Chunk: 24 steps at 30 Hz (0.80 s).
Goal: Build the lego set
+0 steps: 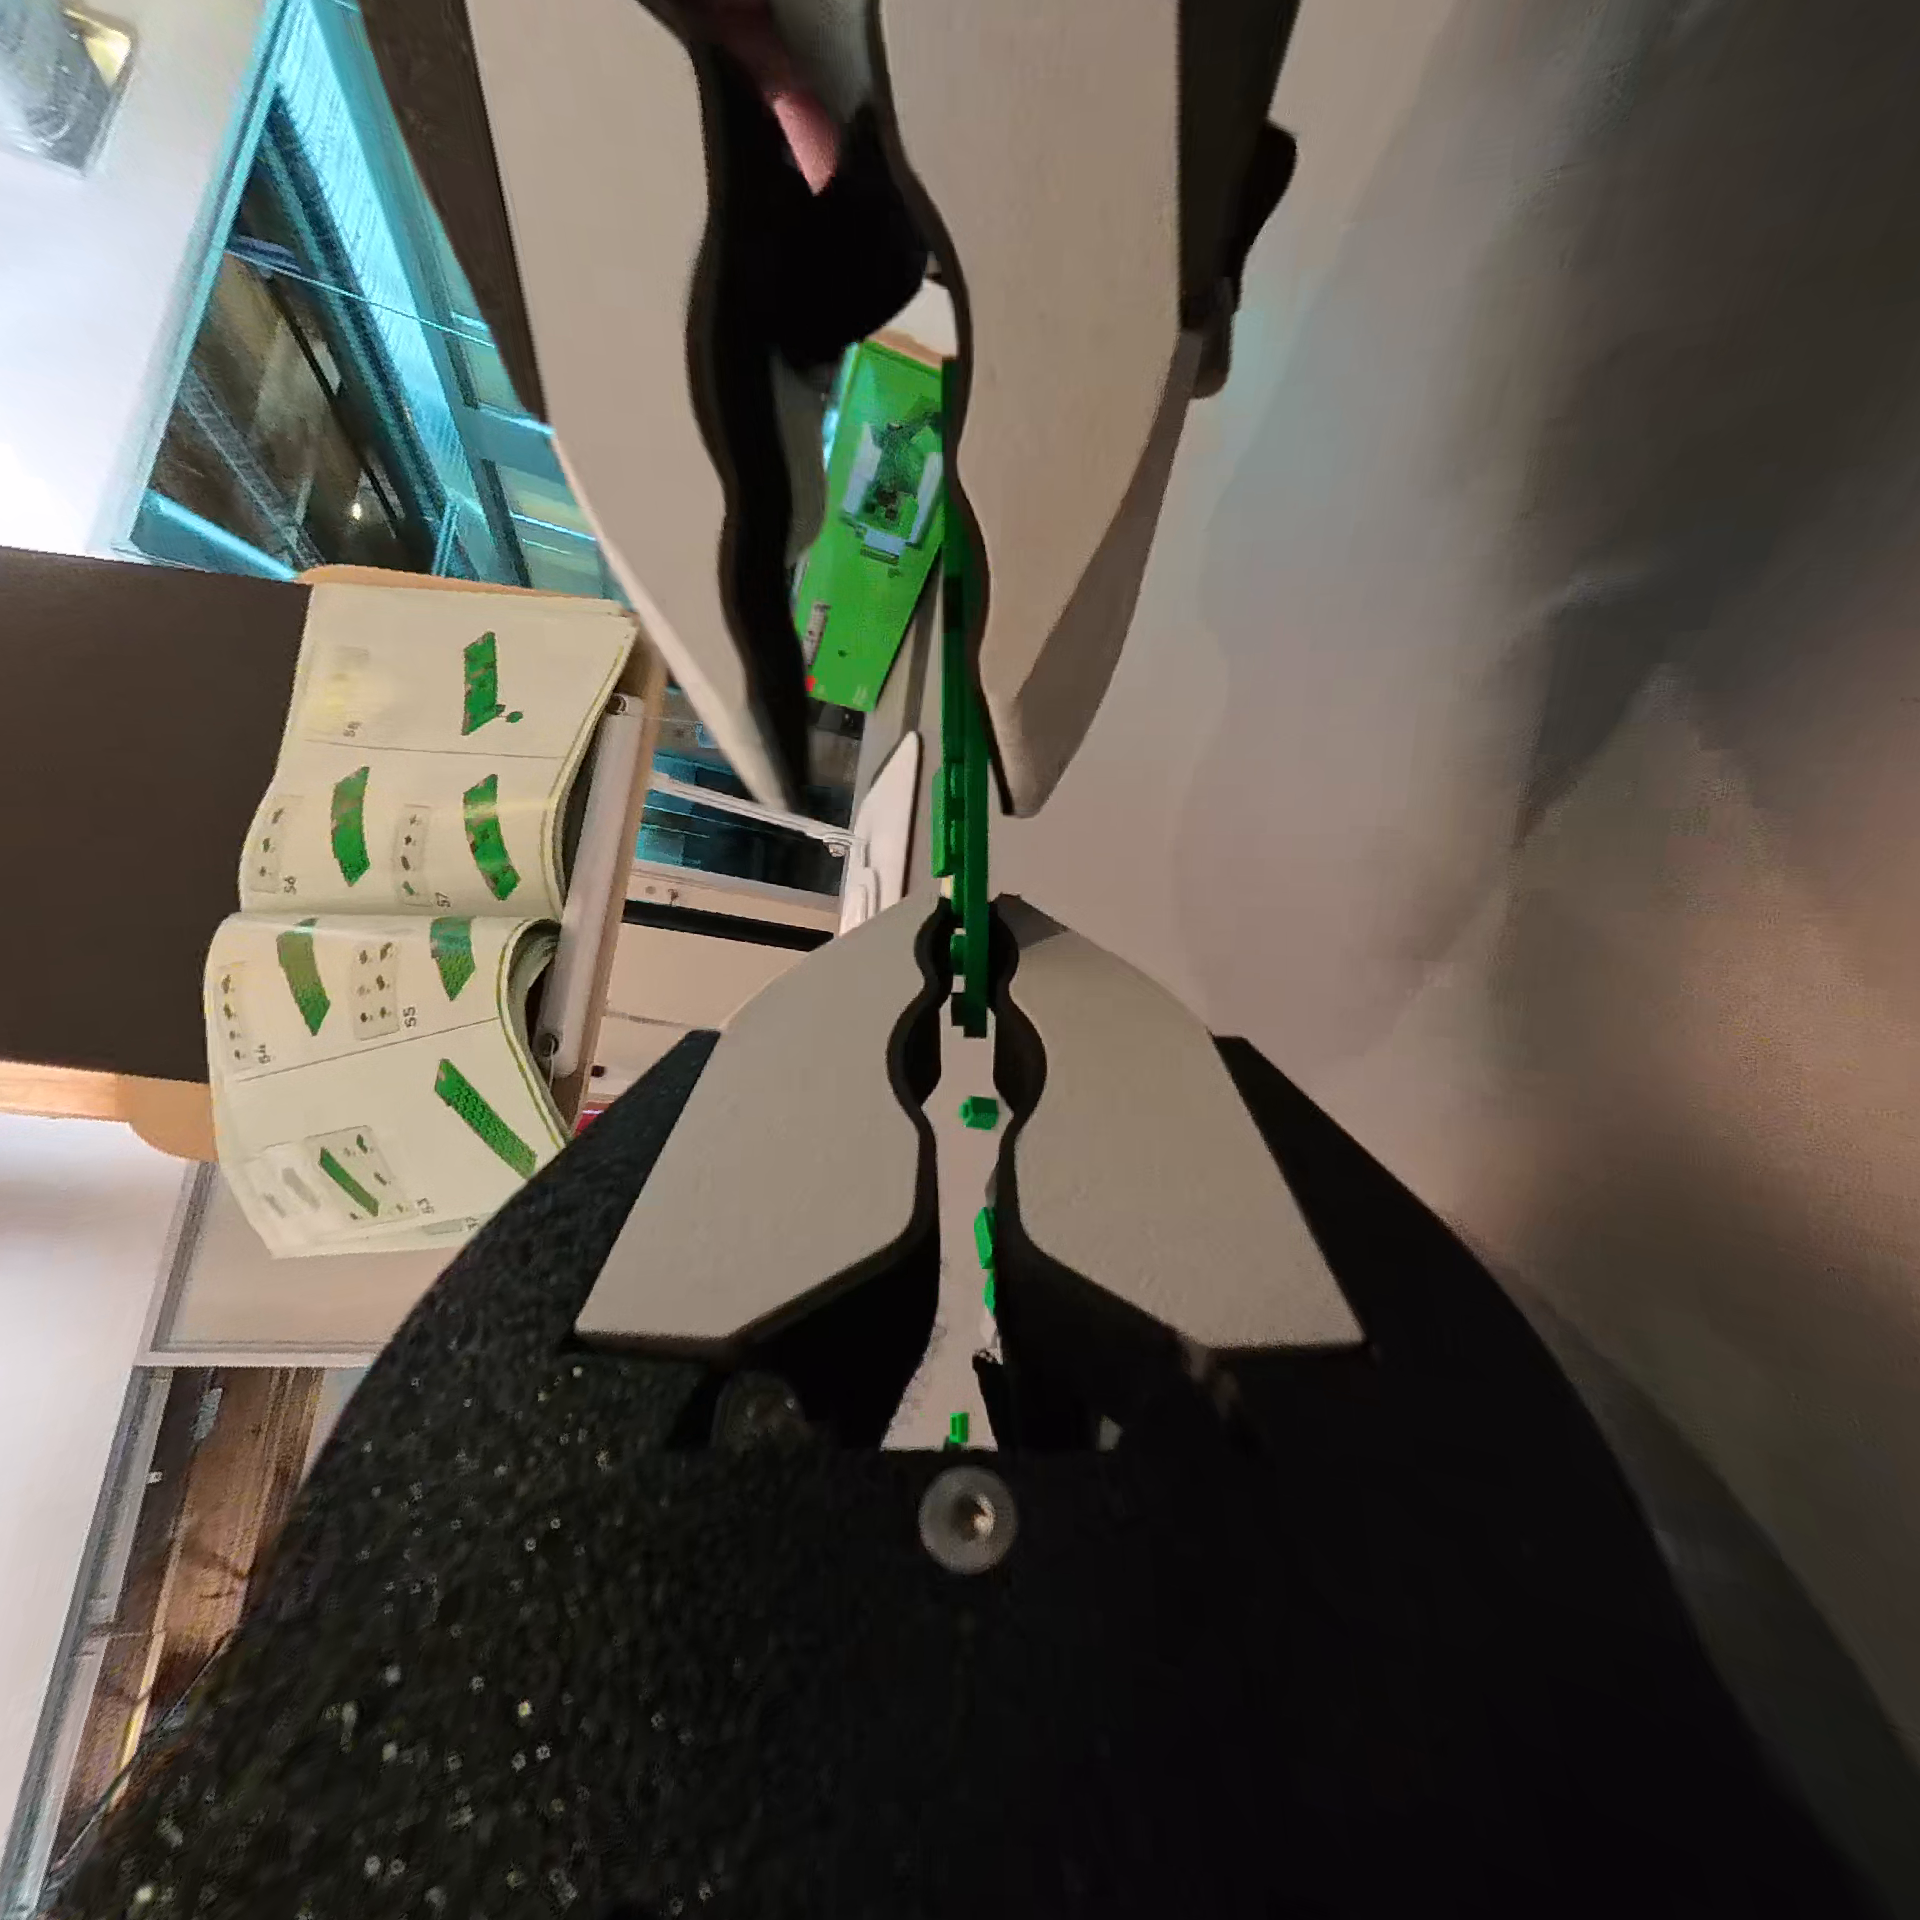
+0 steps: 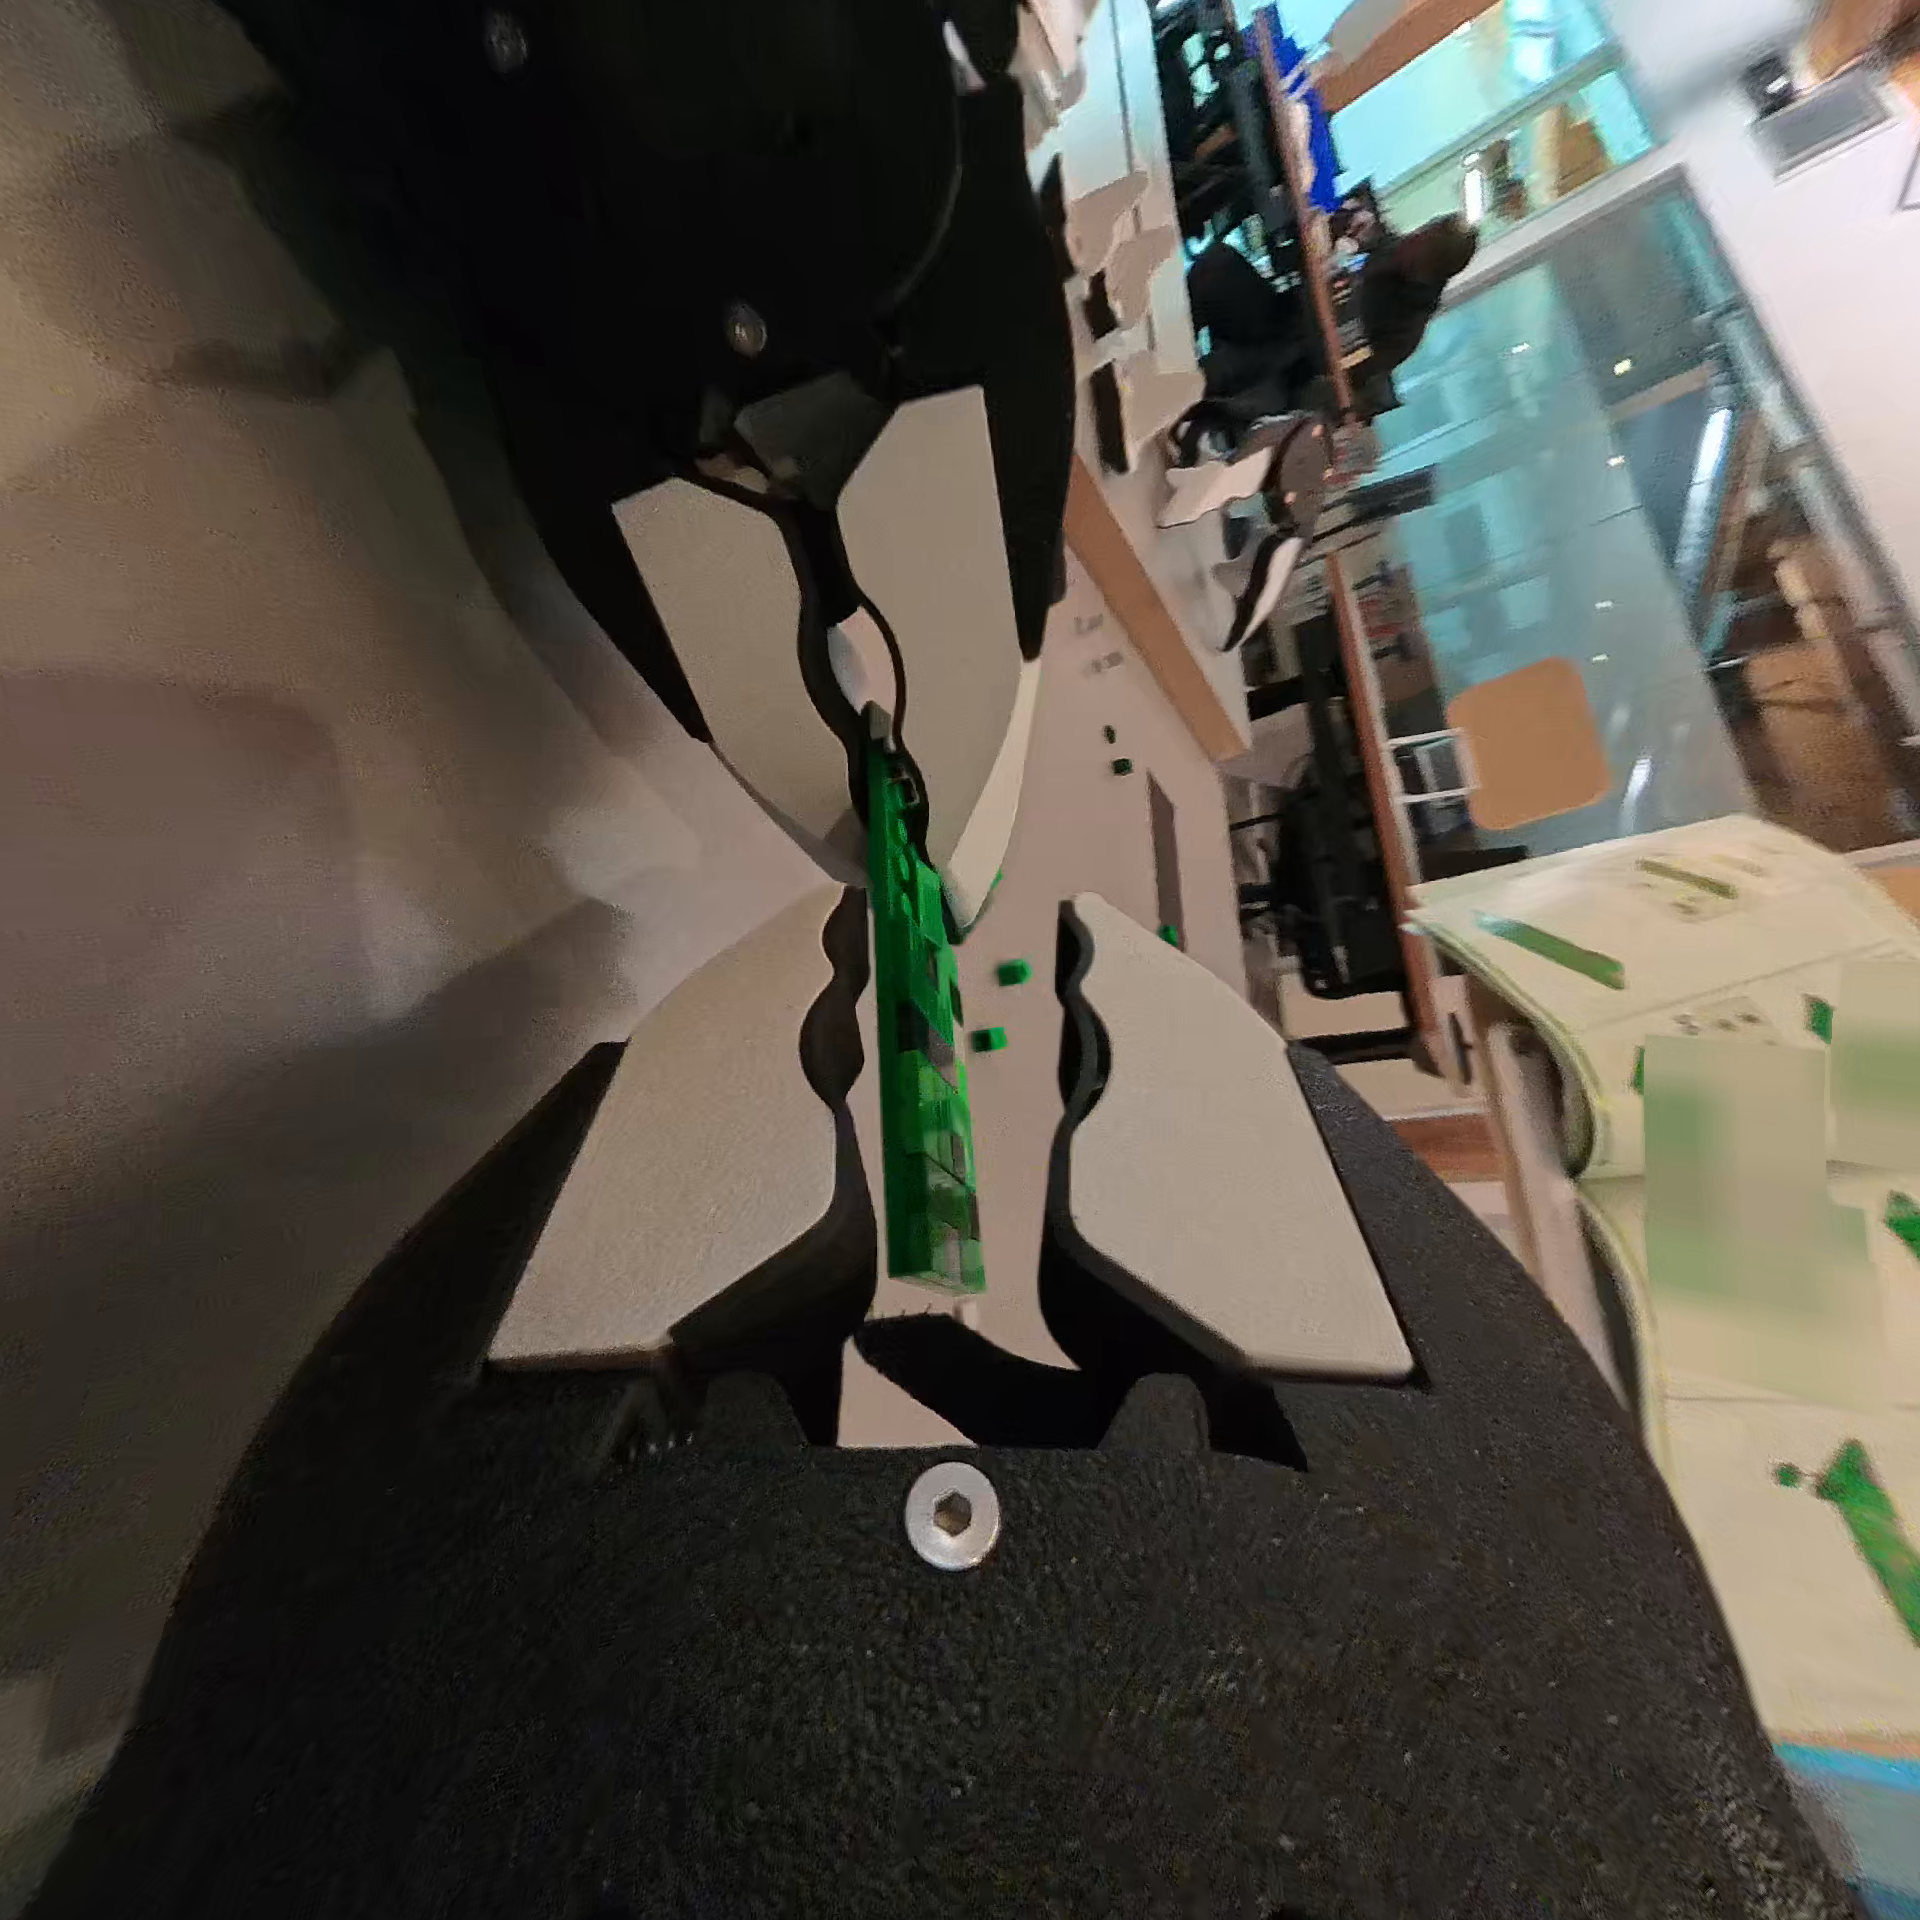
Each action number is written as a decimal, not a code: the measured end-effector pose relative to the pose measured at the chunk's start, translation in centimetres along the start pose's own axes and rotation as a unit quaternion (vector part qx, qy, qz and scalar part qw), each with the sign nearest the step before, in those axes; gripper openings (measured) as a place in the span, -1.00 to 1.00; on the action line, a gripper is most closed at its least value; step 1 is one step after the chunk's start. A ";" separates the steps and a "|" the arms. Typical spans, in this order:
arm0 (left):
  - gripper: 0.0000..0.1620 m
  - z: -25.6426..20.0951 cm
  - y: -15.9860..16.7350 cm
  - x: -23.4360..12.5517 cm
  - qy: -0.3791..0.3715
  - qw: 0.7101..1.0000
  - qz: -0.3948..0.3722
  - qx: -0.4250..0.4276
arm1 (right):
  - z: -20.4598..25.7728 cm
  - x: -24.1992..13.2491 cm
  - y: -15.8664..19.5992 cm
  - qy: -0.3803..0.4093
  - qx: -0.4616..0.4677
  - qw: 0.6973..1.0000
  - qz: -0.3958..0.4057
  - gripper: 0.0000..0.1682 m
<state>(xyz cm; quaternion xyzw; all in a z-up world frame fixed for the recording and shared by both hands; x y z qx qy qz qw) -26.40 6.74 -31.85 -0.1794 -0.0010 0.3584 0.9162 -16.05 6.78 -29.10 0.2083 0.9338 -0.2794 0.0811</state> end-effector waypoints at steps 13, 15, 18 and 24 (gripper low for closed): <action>-0.95 0.2 0.6 0.1 0.006 0.999 0.001 -0.045 | 1.0 -0.2 1.7 0.032 -0.120 0.987 0.099 -0.93; -0.94 0.2 0.6 0.3 0.001 0.999 0.000 -0.054 | 0.9 -0.2 1.7 0.028 -0.107 0.988 0.106 -0.93; -0.74 0.7 0.7 0.2 -0.032 0.998 0.000 -0.062 | 0.5 -0.2 1.8 0.015 -0.091 0.989 0.120 -0.93; -0.69 0.5 -0.4 -0.1 -0.042 0.998 -0.029 -0.020 | 0.3 -0.1 1.7 -0.017 -0.101 0.984 0.143 -0.93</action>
Point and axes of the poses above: each gripper's, where its closed fingertips meet, x out along the fingers, y out of its underside, z = x × y across the jaws, the point moved 7 cm from there along -x, back along the fingers, and after that the axes turned 8 degrees about -z, right-handed, at the moved point
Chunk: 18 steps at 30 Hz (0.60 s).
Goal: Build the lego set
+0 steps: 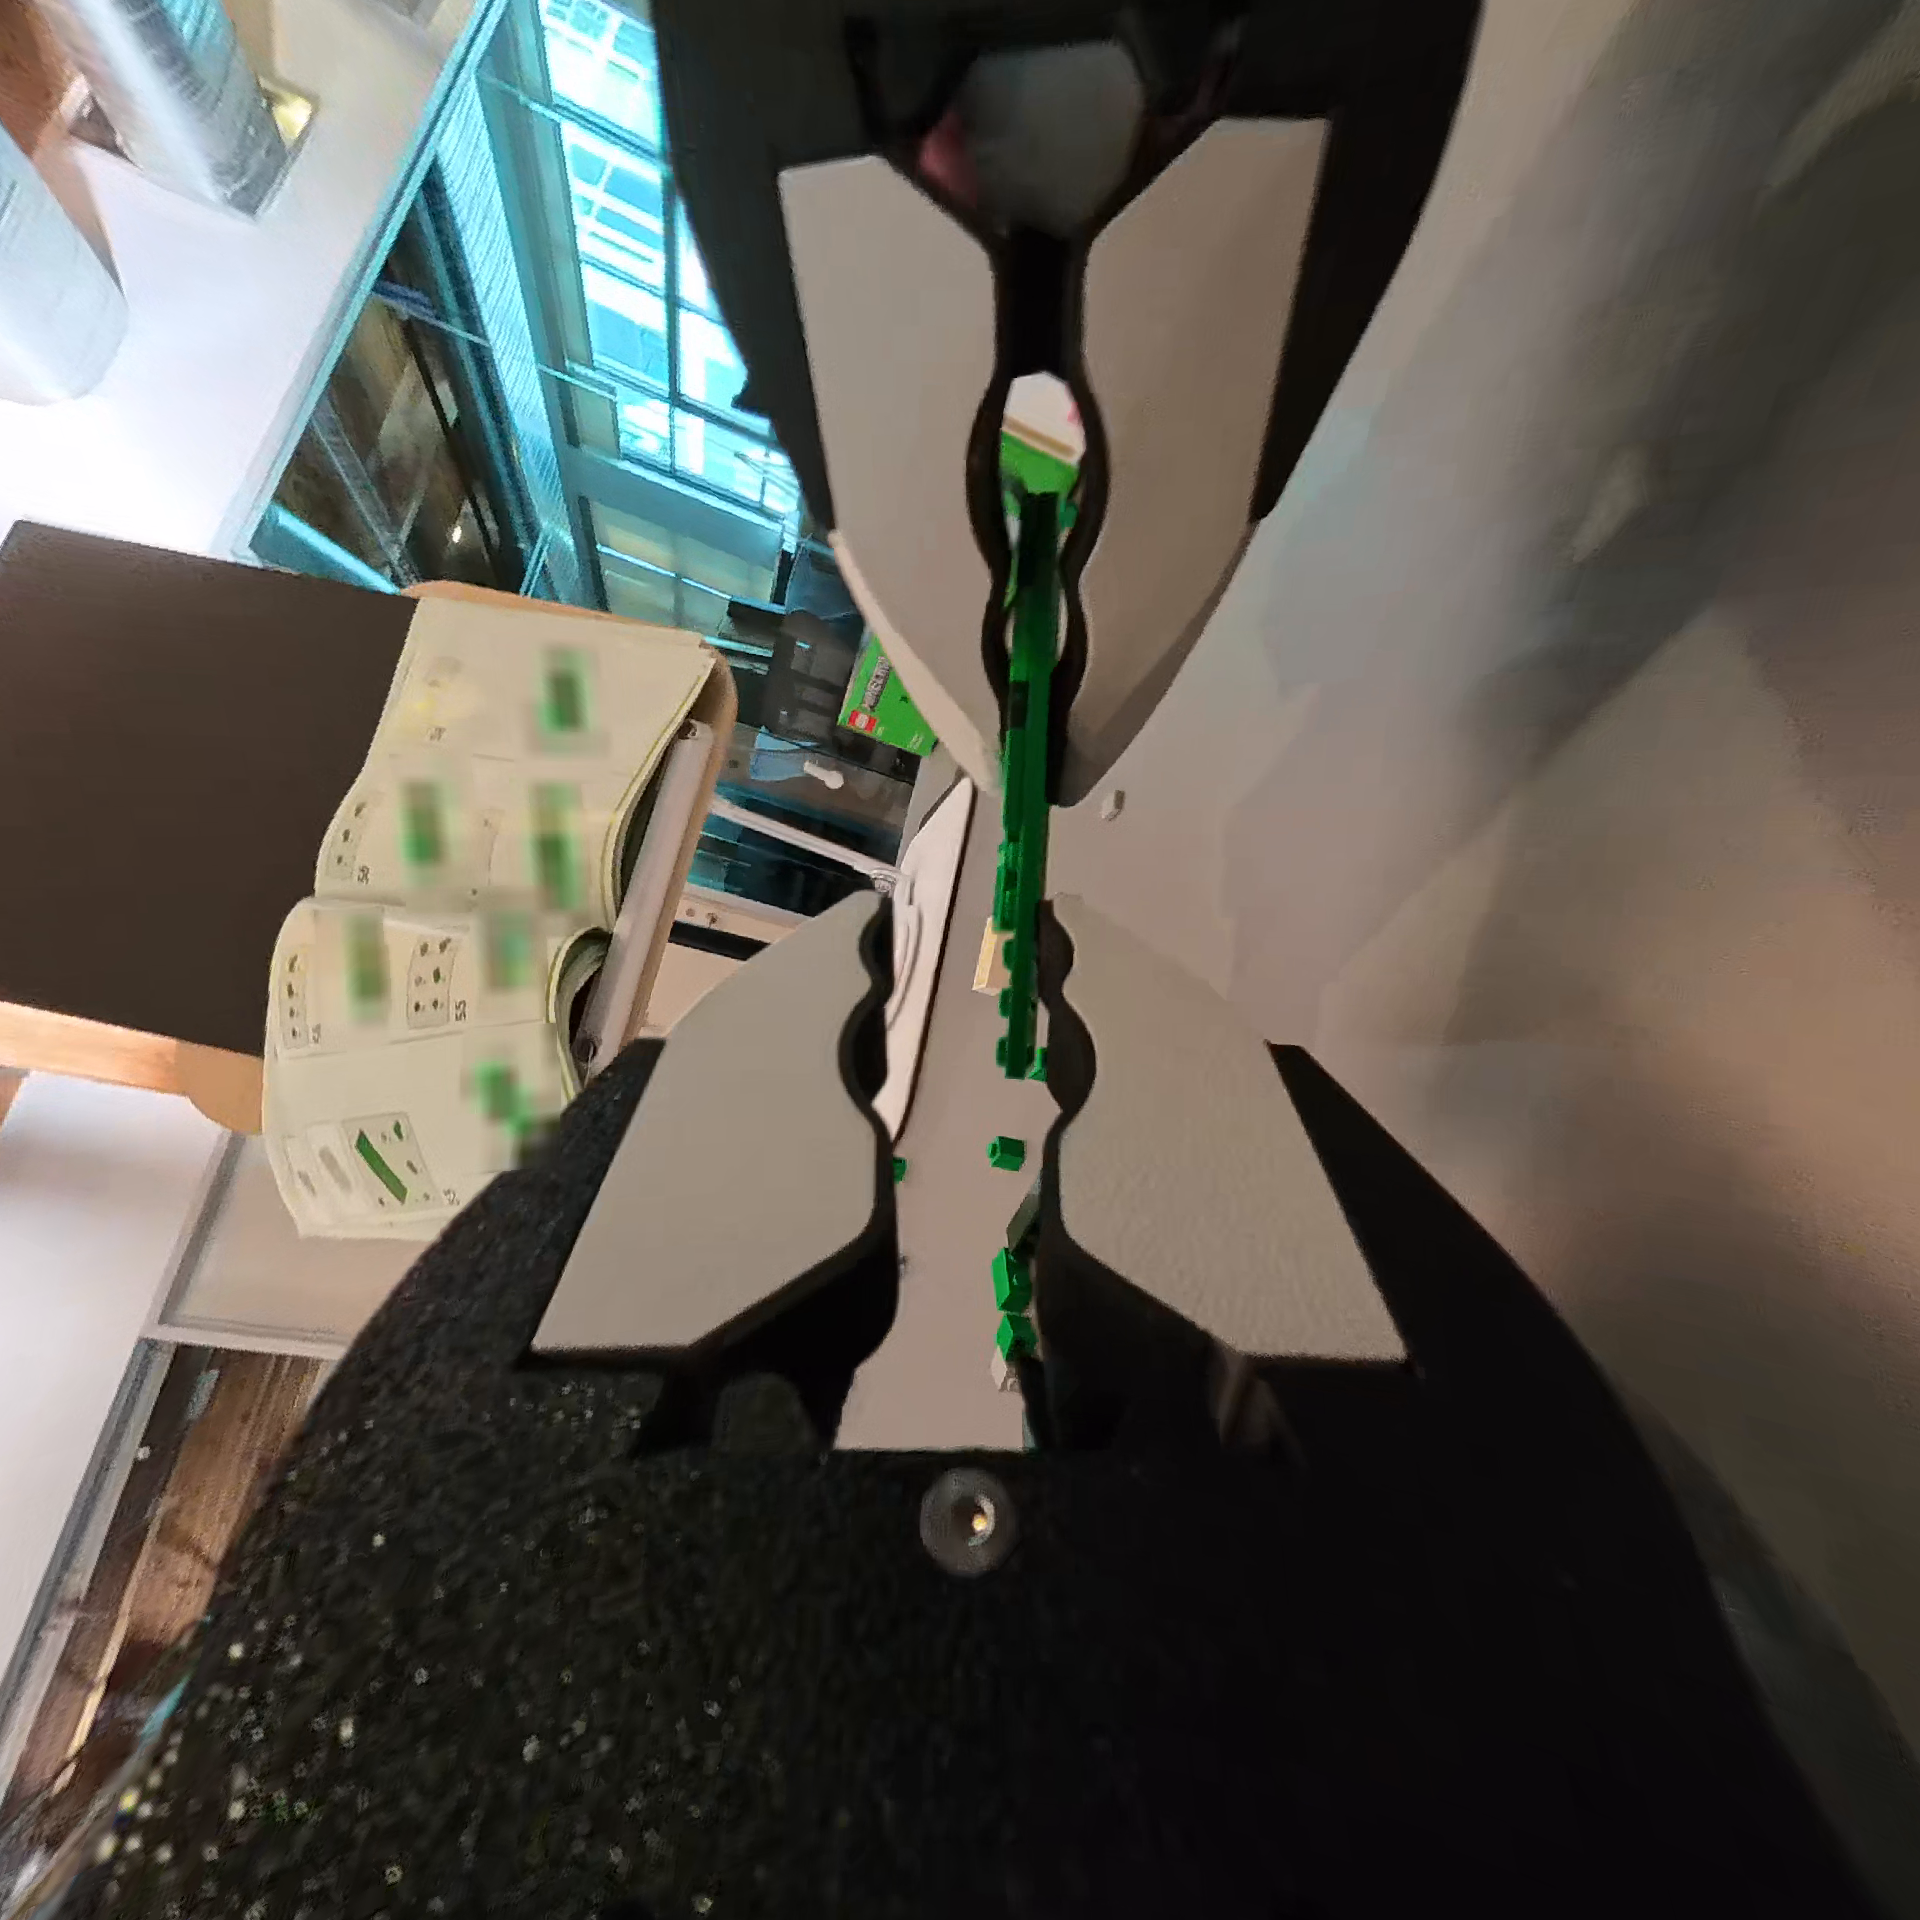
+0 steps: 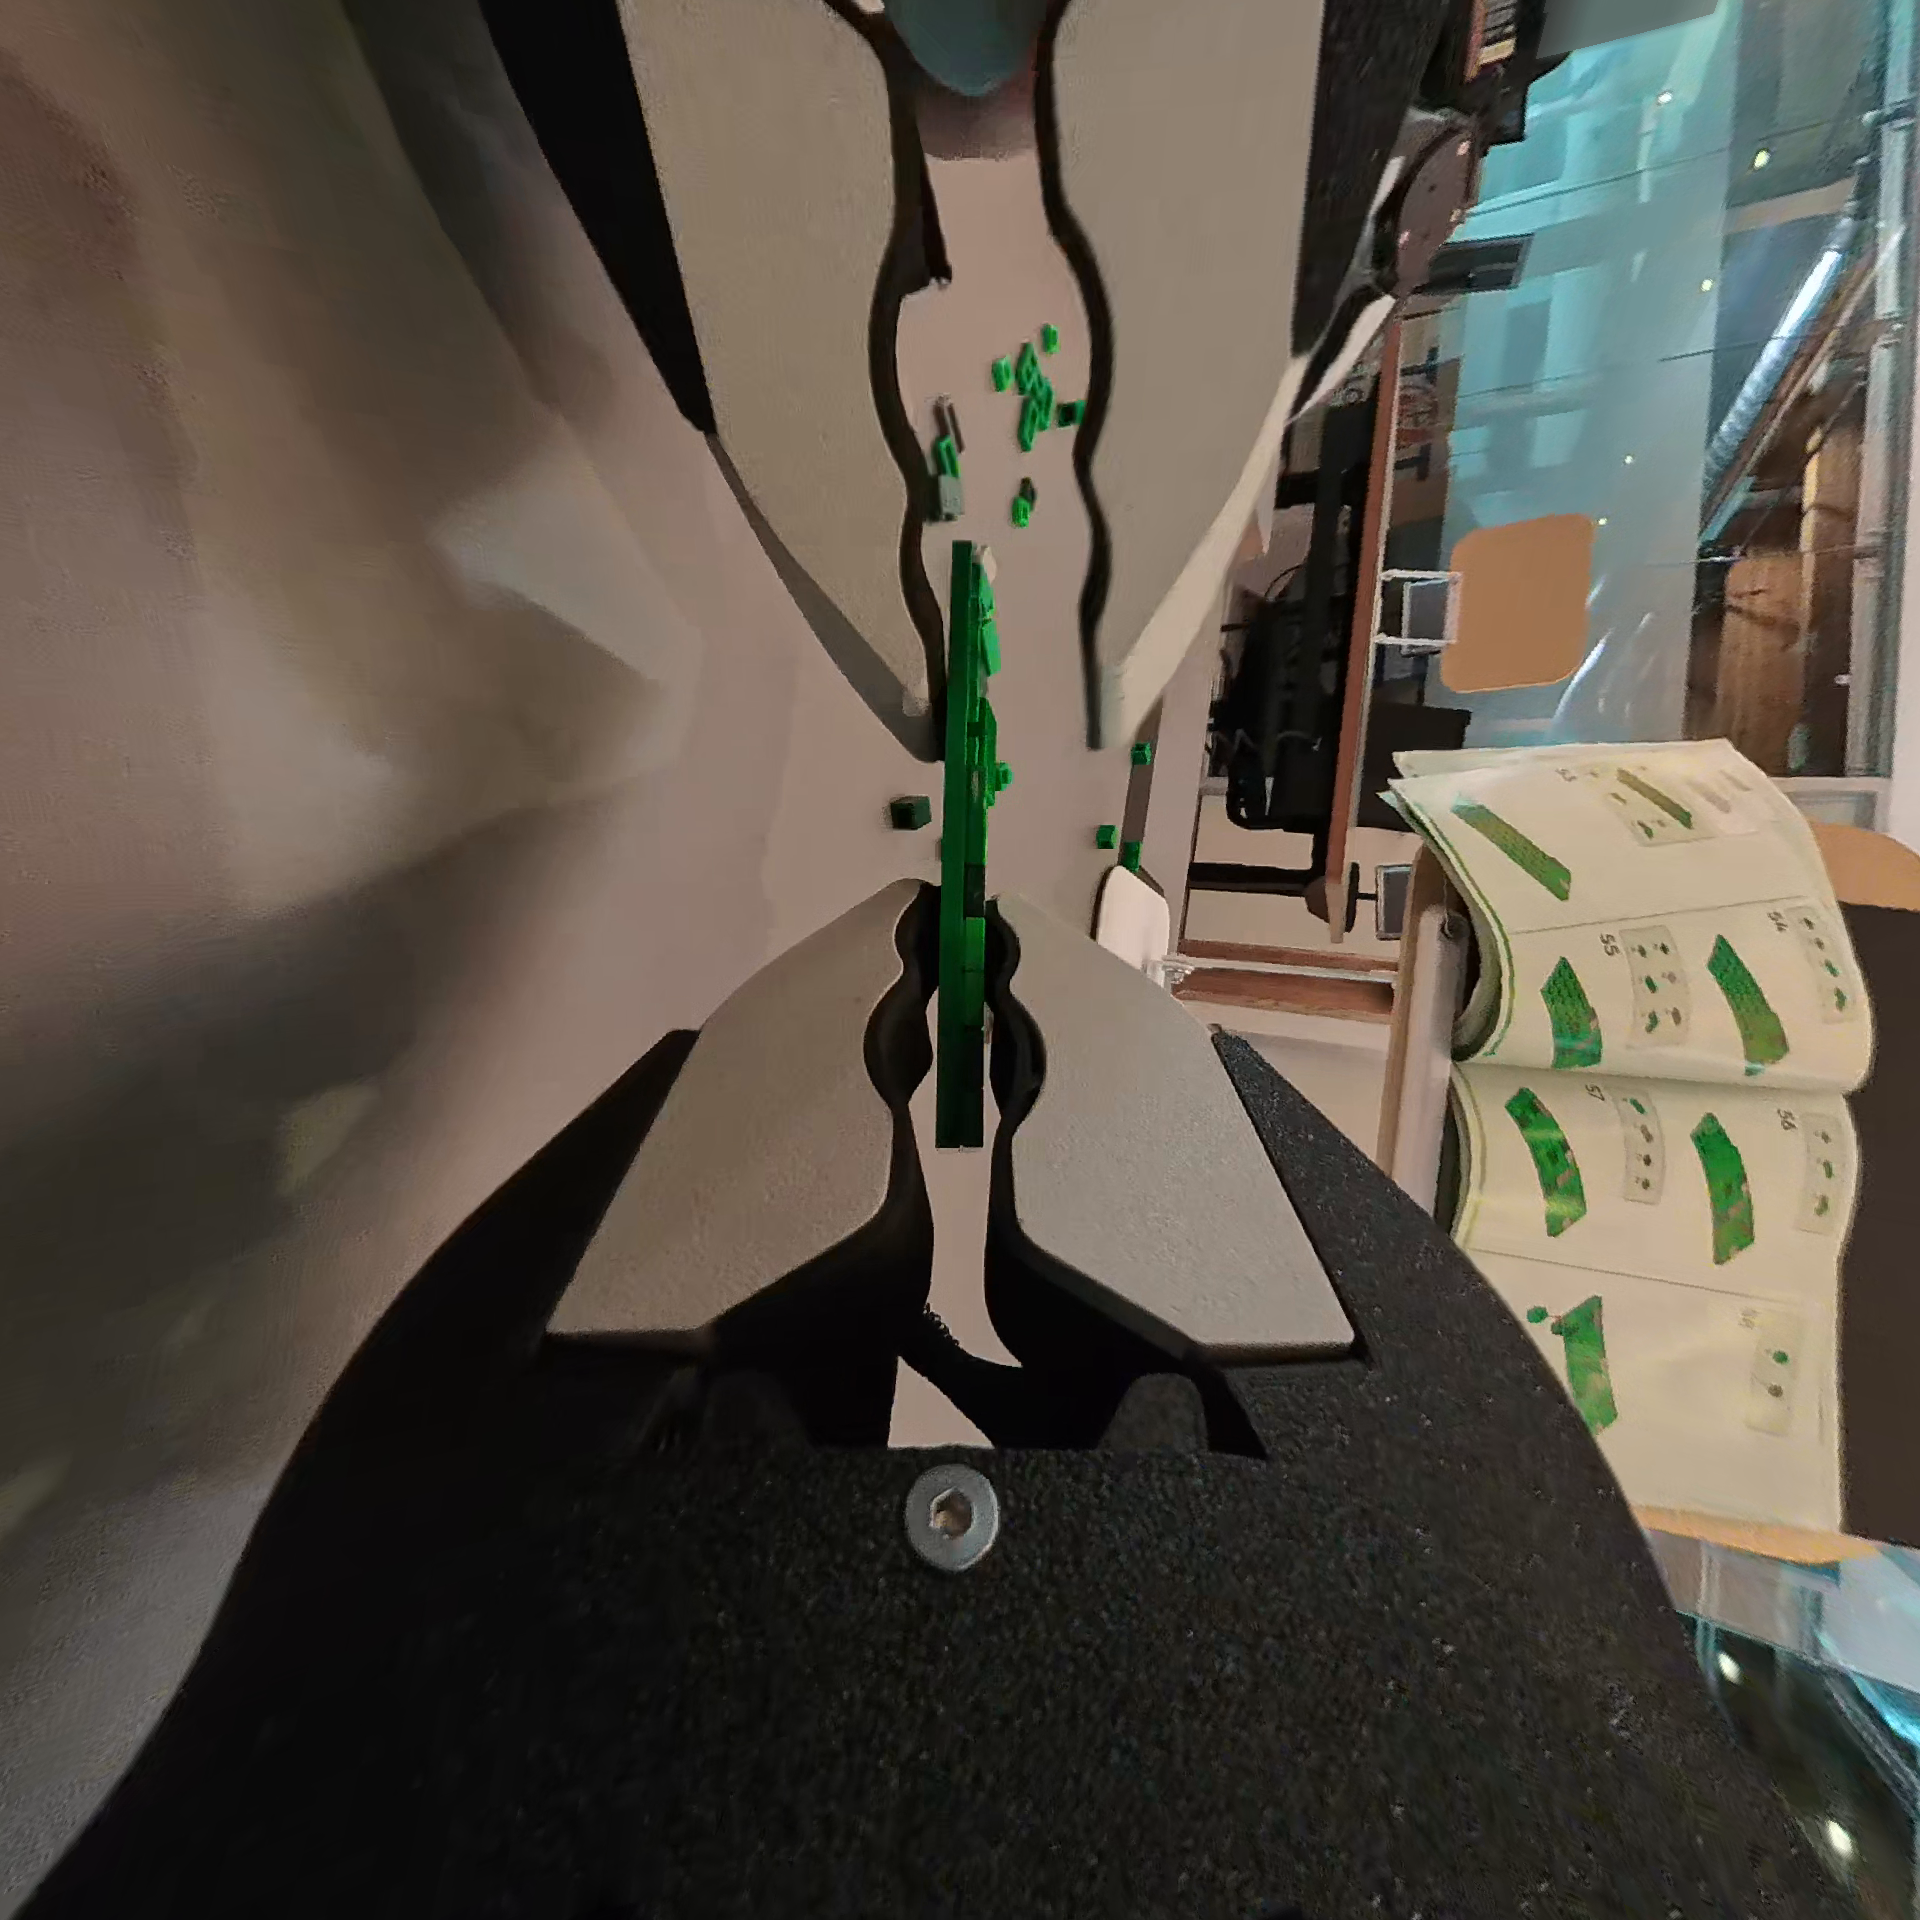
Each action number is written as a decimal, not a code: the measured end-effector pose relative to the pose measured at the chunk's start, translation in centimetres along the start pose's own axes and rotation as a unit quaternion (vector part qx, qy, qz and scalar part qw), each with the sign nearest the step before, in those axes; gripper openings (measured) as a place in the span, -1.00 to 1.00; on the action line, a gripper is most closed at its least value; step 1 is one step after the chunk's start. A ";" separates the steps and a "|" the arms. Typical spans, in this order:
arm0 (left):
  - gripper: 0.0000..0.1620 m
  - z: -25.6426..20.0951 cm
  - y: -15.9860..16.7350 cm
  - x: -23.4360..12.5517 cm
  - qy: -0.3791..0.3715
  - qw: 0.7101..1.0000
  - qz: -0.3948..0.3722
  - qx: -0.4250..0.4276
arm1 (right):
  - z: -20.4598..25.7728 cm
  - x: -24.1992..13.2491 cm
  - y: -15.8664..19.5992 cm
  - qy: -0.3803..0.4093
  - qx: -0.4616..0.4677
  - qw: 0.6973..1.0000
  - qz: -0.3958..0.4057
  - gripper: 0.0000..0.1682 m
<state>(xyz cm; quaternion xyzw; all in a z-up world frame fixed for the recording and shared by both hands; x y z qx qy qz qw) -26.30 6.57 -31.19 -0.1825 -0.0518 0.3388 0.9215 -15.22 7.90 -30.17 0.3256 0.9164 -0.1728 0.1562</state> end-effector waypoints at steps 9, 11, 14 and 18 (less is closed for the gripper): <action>-0.91 -0.6 -0.2 0.0 0.040 0.999 -0.009 0.021 | -0.2 -0.1 -0.6 -0.023 -0.076 0.997 0.020 -0.93; -0.92 -0.5 -0.3 -0.1 0.045 0.999 -0.011 0.025 | -0.1 -0.2 -0.7 -0.023 -0.094 0.995 0.021 -0.92; -0.92 -0.5 -0.3 -0.1 0.065 0.998 -0.005 0.019 | 0.1 -0.1 -0.8 -0.028 -0.107 0.994 0.025 -0.92; -0.92 -0.8 -0.3 0.0 0.099 0.995 0.012 0.022 | 1.0 0.2 -0.7 -0.034 -0.129 0.990 0.034 -0.90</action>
Point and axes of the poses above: each gripper's, where its closed fingertips meet, x out along the fingers, y out of its underside, z = x × y across the jaws, the point moved 7 cm from there along -x, back along the fingers, and after that the axes turned 8 degrees about -z, right-handed, at the moved point
